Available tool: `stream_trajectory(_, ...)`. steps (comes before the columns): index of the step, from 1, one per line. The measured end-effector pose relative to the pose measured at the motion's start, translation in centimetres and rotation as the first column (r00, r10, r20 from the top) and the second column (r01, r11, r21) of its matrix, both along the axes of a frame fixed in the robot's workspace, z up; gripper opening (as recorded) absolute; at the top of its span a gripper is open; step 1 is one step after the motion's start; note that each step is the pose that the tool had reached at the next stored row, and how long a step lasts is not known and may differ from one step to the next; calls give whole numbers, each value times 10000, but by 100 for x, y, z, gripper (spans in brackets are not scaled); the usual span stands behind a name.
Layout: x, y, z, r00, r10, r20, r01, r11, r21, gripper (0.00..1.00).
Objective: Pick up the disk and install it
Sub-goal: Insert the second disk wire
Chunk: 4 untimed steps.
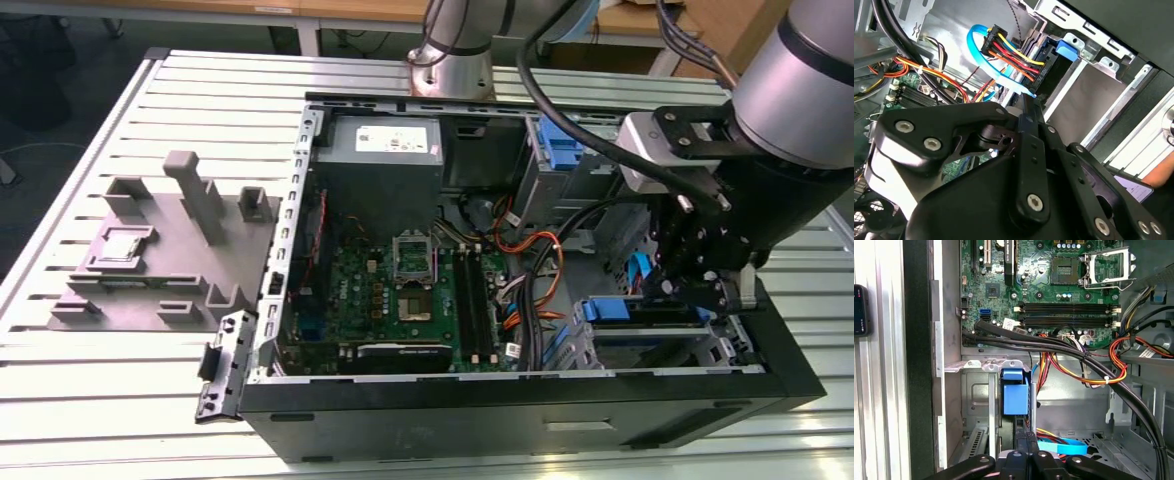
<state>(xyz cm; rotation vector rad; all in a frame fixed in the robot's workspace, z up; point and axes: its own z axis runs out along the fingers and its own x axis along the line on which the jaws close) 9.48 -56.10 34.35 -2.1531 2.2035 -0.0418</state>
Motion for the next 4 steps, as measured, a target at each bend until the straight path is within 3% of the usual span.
stream_trajectory(4,0,0,0,10000,0,0,0,10000,0,10)
